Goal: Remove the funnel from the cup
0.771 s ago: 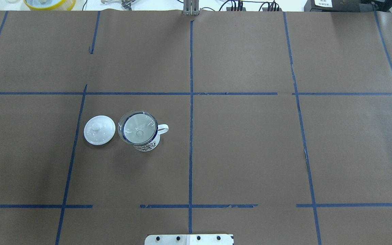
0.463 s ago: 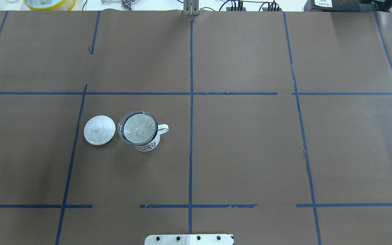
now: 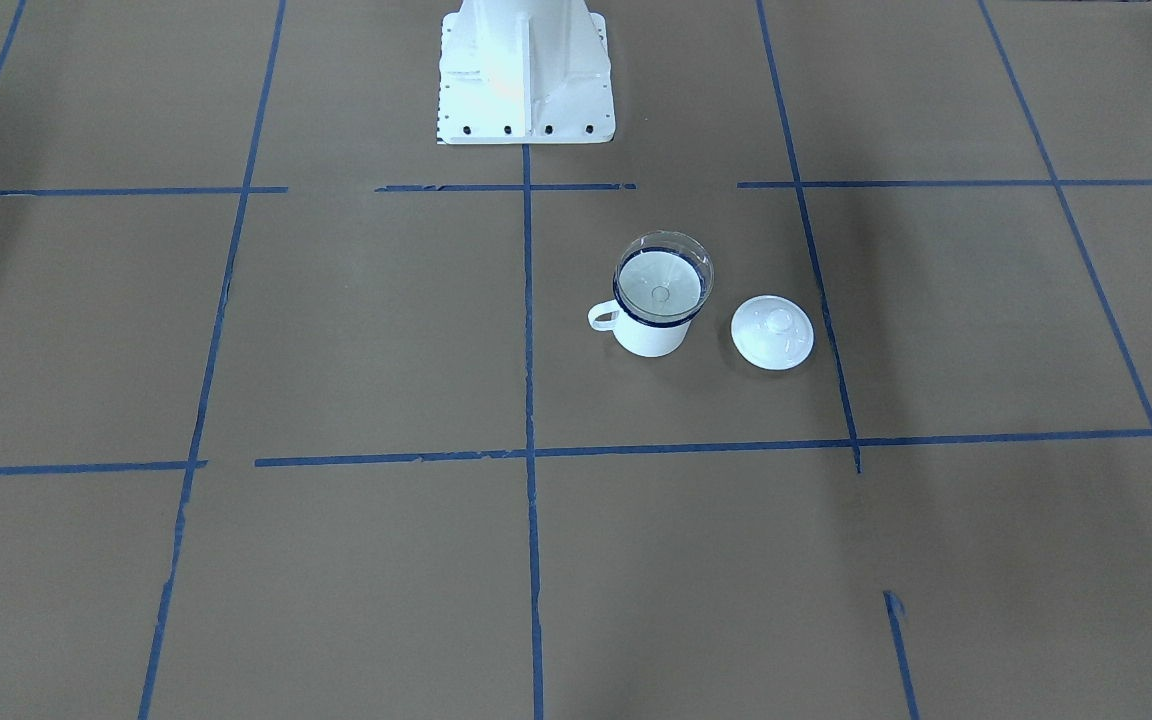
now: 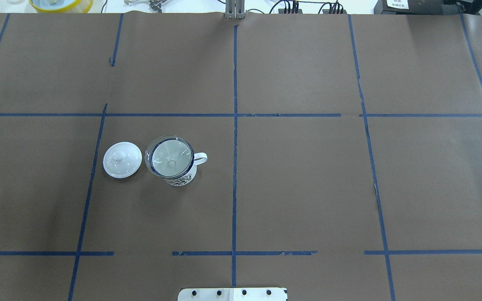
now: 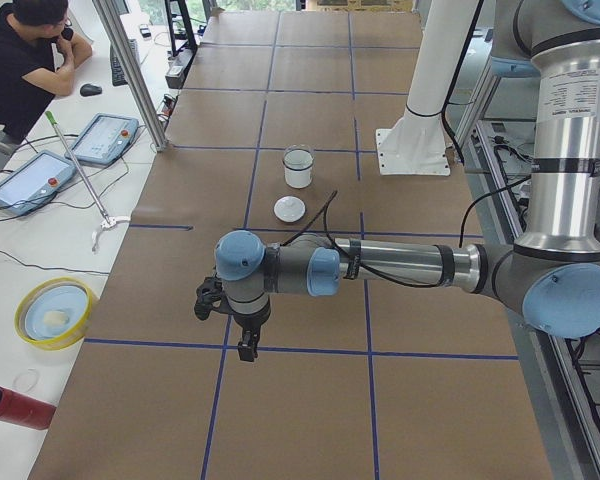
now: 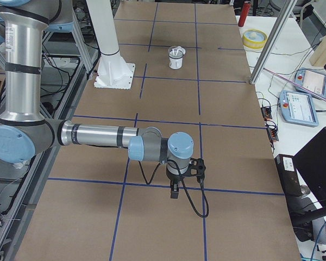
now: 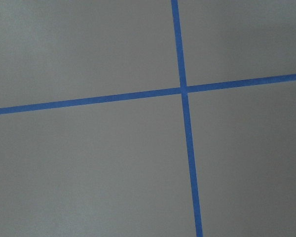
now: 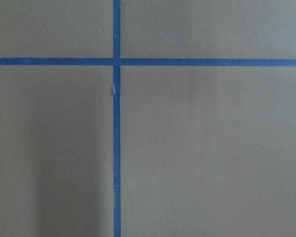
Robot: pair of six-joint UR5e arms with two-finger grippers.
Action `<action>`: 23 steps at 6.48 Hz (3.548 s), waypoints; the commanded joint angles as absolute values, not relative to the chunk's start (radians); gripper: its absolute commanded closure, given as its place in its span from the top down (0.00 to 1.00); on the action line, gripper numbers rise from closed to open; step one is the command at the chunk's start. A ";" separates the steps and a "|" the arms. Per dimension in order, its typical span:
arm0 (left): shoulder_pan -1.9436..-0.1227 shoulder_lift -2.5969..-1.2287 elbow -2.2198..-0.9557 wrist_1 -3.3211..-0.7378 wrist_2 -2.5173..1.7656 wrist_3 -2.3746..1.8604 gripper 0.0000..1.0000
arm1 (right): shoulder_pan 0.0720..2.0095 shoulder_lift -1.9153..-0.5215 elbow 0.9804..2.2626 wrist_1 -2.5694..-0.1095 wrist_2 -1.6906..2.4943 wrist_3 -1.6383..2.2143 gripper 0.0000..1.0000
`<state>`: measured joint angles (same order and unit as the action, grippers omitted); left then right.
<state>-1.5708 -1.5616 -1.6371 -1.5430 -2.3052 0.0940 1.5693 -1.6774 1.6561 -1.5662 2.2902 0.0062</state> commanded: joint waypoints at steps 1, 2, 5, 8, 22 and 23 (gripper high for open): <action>-1.568 -1.626 -1.643 -1.534 -2.301 0.083 1.00 | 1.569 -1.677 1.657 -1.566 2.290 0.006 1.00; -1.566 -1.716 -1.652 -1.469 -2.299 0.060 1.00 | 1.569 -1.678 1.657 -1.566 2.290 0.006 1.00; -1.470 -1.962 -1.794 -1.253 -2.306 -0.098 1.00 | 1.569 -1.678 1.657 -1.566 2.290 0.006 1.00; -1.190 -2.075 -1.908 -1.264 -2.283 -0.443 1.00 | 1.569 -1.677 1.657 -1.566 2.290 0.006 1.00; -0.649 -2.122 -1.844 -1.416 -1.993 -0.902 0.56 | 1.569 -1.677 1.657 -1.566 2.290 0.006 1.00; -0.646 -2.121 -1.842 -1.419 -1.993 -0.900 0.53 | 1.569 -1.677 1.657 -1.566 2.290 0.006 1.00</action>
<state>-0.6496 -2.1222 -1.8441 -1.4125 -1.9926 -0.9017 1.5693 -1.6767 1.6567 -1.5662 2.2902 0.0061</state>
